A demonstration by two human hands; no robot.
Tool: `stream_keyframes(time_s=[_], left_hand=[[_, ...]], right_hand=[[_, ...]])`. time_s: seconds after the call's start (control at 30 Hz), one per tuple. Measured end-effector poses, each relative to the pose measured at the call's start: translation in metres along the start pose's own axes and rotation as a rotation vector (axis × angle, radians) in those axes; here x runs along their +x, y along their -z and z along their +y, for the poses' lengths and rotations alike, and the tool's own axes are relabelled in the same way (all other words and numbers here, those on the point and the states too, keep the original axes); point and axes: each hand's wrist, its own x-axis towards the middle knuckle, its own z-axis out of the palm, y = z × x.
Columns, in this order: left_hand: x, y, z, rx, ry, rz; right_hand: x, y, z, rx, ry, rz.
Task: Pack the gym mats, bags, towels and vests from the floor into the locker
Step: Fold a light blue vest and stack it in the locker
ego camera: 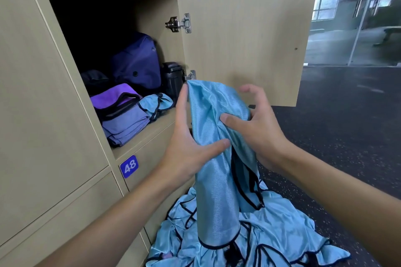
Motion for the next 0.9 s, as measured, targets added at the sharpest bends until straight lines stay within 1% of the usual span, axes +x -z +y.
stream_keyframes(time_s=[0.1,0.2,0.27,0.33,0.37,0.43,0.47,0.53,0.6,0.67,0.73,0.9], left_hand=[[0.002,0.0,0.0,0.055,-0.075,0.028],[0.009,0.002,-0.002,0.112,-0.098,0.046],[0.013,0.006,-0.004,0.072,-0.072,0.068],[0.017,0.01,-0.004,0.024,-0.049,0.137],[0.019,0.012,-0.004,-0.001,-0.031,0.185],[0.021,0.014,-0.004,-0.095,0.027,0.246],[0.021,0.014,-0.004,-0.133,0.069,0.252],[0.019,0.014,-0.004,-0.15,0.157,0.204],[0.013,0.013,-0.004,-0.096,0.207,0.092],[0.006,0.011,-0.001,0.018,0.197,-0.048],[0.003,0.009,0.003,0.107,0.178,-0.12],[0.008,0.012,0.008,0.33,0.12,-0.043]], right_hand=[[0.001,0.002,0.002,-0.019,-0.017,0.019],[0.001,0.004,0.004,-0.045,-0.039,-0.024],[0.001,0.005,0.004,-0.018,-0.074,-0.108],[-0.001,0.007,0.004,0.037,-0.107,-0.214],[-0.002,0.008,0.004,0.028,-0.106,-0.246],[-0.004,0.008,0.004,-0.066,-0.071,-0.244],[-0.003,0.007,0.004,-0.109,-0.055,-0.219],[-0.003,0.005,0.003,-0.126,-0.045,-0.162],[-0.002,0.003,0.003,-0.072,-0.054,-0.108],[0.0,0.004,0.001,-0.024,-0.078,-0.075],[0.002,0.006,0.0,0.018,-0.118,-0.089],[-0.001,0.008,0.0,-0.012,-0.179,-0.254]])
